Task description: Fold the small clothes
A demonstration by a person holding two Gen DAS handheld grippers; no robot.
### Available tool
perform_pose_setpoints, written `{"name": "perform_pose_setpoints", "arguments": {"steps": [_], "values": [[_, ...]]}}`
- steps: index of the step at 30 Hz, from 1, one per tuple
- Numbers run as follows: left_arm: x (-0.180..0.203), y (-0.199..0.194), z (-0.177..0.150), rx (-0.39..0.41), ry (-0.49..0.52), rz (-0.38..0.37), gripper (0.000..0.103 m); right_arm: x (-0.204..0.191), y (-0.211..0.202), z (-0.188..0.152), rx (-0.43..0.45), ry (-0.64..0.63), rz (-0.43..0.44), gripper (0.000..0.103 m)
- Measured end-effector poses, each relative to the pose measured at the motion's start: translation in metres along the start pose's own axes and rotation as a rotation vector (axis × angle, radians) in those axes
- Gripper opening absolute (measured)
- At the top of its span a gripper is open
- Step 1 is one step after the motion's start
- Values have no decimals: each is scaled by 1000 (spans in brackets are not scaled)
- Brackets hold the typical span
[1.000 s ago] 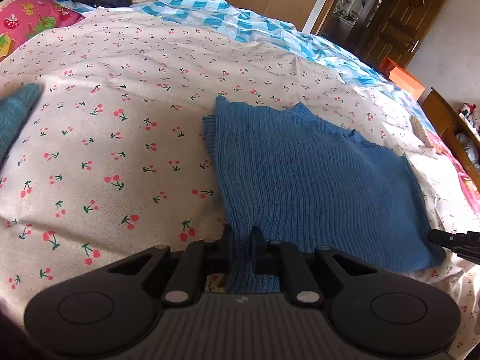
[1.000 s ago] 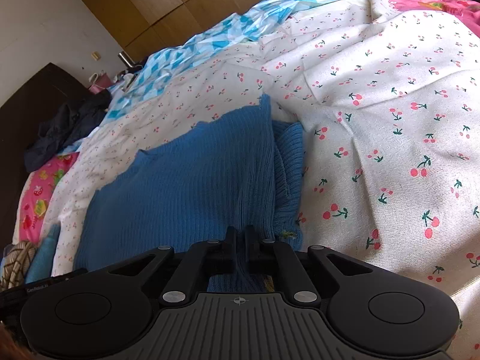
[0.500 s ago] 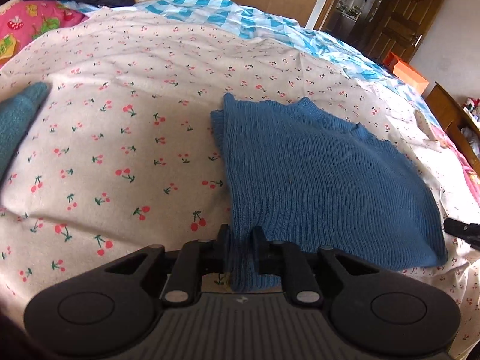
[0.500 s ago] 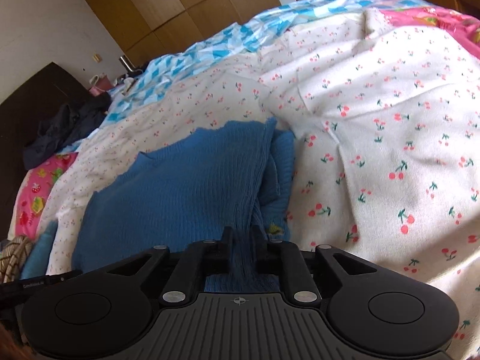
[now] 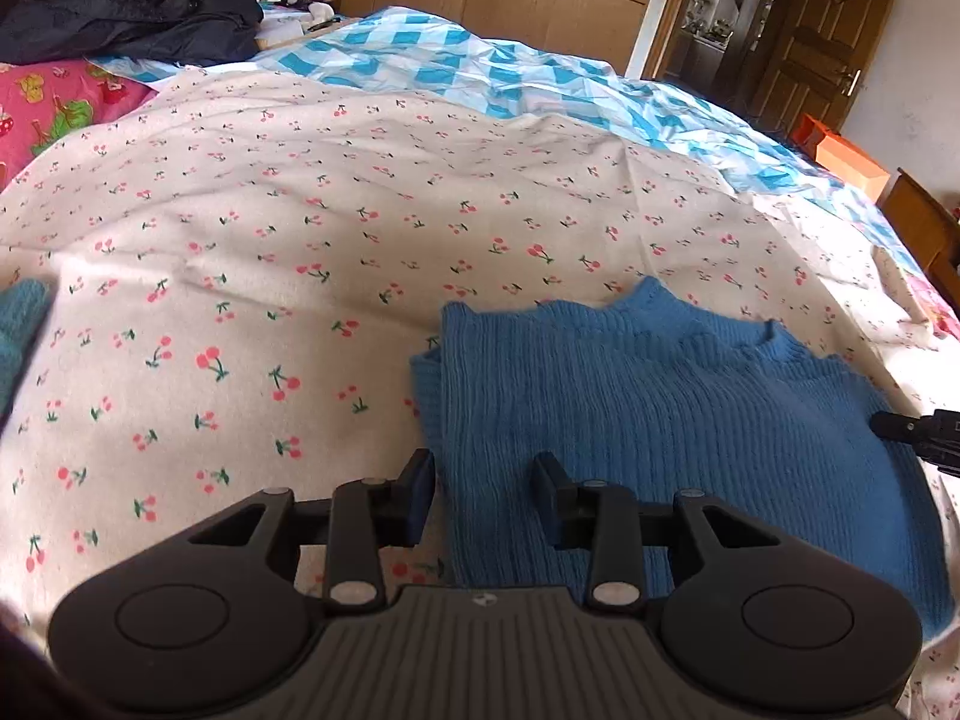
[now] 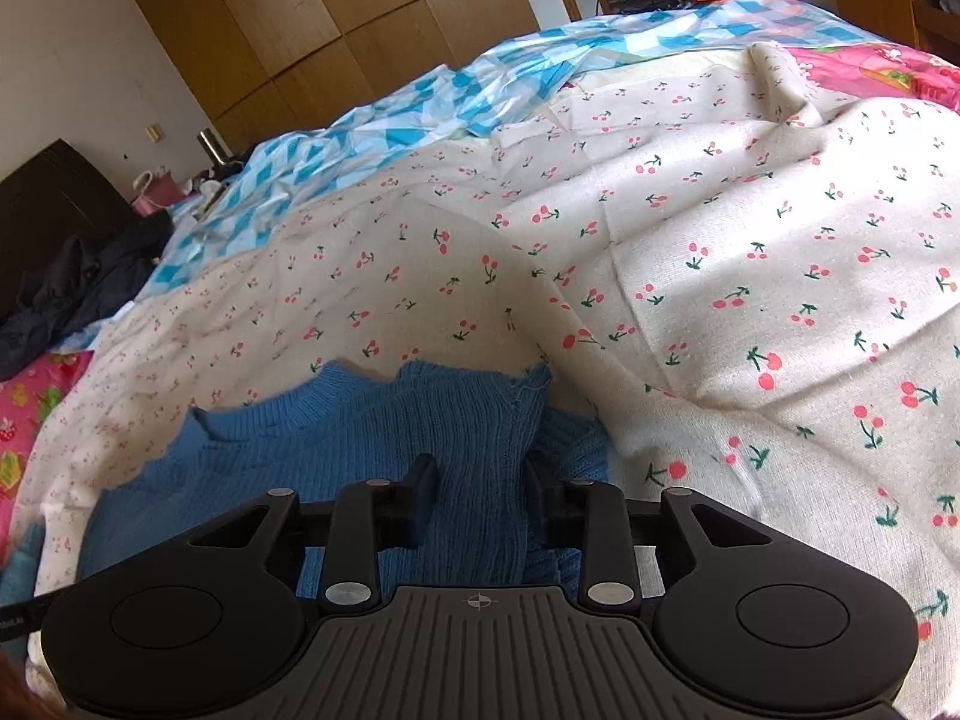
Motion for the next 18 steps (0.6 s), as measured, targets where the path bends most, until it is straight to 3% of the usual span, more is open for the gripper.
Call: {"name": "perform_pose_setpoints", "arguments": {"steps": [1, 4, 6, 8, 10, 13, 15, 18], "values": [[-1, 3, 4, 4, -4, 4, 40, 0, 3, 2, -6, -4, -6, 14], [-2, 12, 14, 15, -26, 13, 36, -1, -1, 8, 11, -6, -2, 9], [-1, 16, 18, 15, -24, 14, 26, -5, -11, 14, 55, -29, 10, 8], [1, 19, 20, 9, -22, 15, 25, -7, -15, 17, 71, -43, 16, 8], [1, 19, 21, 5, -24, 6, 25, -8, -7, 16, 30, -54, 12, 8], [1, 20, 20, 2, -15, 6, 34, -7, 5, 12, -9, -36, 31, 15], [1, 23, 21, 2, 6, 30, 46, -6, 9, 11, -13, -18, 38, 15], [2, 28, 25, 17, 33, 57, 48, -6, 15, 11, -33, -14, 49, 22]]}}
Point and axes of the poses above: each gripper's, at about its wrist camera, not at the fingertips, and y roughly the way its jaws point, x to its right, z to its top, the point moved 4 cm from there along y, roughly the way its jaws point, and after that the axes turned 6 degrees about -y, right-handed, at the moved point
